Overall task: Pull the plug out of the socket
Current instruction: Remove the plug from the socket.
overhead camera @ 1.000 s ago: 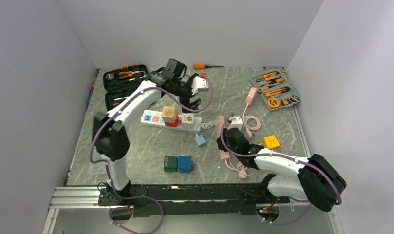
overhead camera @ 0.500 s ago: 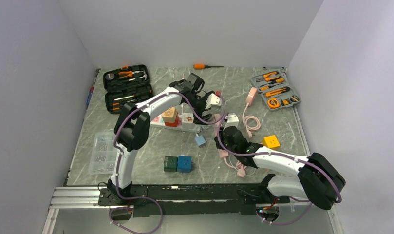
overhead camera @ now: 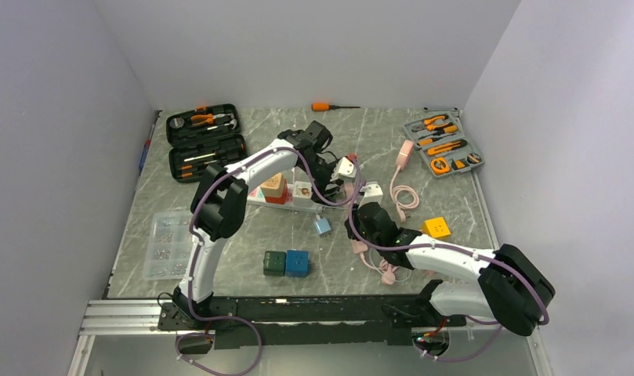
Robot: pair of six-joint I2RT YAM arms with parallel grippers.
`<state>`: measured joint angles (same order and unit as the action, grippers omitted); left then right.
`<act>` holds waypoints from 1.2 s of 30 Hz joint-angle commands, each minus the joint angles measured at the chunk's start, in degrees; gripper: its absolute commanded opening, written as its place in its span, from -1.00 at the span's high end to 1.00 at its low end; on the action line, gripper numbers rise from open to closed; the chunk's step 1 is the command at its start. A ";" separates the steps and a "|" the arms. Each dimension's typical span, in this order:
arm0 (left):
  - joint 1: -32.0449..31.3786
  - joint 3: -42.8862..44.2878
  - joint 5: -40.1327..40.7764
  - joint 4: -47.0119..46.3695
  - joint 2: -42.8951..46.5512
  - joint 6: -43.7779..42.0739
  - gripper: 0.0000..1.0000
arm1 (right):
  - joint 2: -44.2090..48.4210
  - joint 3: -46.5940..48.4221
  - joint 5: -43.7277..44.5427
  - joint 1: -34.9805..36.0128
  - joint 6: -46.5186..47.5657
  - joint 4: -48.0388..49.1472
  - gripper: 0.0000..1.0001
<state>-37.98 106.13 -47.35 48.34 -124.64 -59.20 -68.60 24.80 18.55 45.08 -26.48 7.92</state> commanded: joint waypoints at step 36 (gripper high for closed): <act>3.58 -1.97 -13.43 4.39 -0.63 5.73 0.35 | 4.46 -3.18 11.61 7.45 -2.95 17.07 1.00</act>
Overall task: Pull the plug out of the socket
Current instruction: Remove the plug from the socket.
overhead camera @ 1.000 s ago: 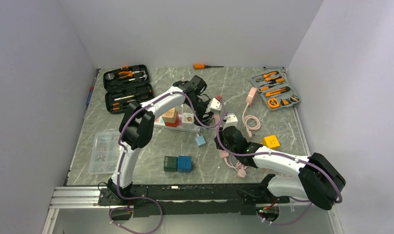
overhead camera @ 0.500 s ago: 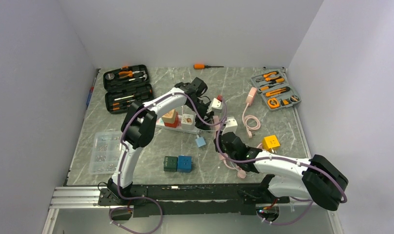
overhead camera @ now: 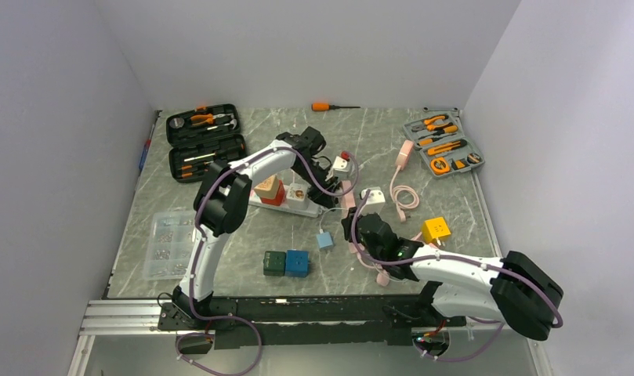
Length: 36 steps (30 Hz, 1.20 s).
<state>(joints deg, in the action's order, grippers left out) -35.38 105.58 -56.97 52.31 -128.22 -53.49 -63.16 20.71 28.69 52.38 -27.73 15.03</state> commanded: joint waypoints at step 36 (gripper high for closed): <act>5.19 -6.87 2.44 -11.99 12.94 7.48 0.84 | 3.48 19.73 -34.97 -20.67 3.16 -12.50 -0.37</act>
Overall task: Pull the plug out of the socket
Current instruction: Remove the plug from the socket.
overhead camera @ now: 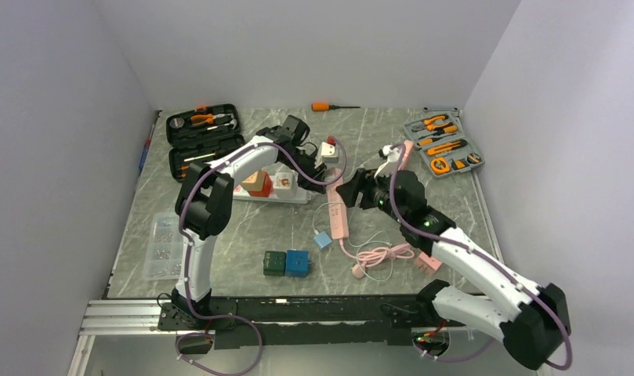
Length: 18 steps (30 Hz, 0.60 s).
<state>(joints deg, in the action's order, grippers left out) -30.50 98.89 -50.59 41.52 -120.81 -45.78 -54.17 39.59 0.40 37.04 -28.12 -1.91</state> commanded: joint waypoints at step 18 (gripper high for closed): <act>0.31 -0.89 -4.98 -2.00 7.37 1.56 0.86 | -23.20 -1.15 -29.12 -13.17 0.87 20.45 -0.39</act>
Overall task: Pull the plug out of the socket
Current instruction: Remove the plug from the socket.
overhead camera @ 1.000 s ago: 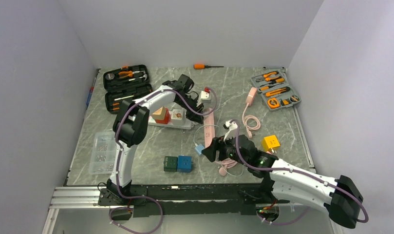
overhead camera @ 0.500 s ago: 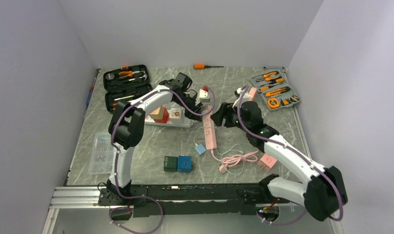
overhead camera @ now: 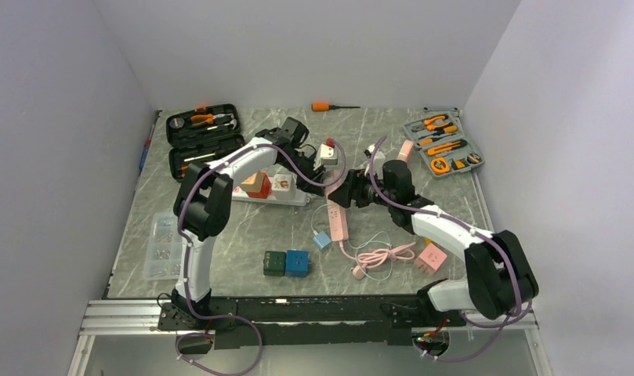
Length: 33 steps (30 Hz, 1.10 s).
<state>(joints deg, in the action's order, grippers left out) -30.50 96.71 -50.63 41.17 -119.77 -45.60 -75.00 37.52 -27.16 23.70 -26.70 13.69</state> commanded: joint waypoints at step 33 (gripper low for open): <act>2.36 -0.61 -13.37 -0.39 10.93 1.20 1.00 | -12.46 -3.41 15.02 -1.46 -4.89 8.85 1.00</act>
<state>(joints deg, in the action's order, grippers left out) -29.87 95.31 -51.79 39.31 -116.86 -44.14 -85.08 36.03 -23.00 26.04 -32.10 24.51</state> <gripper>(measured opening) 0.311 0.341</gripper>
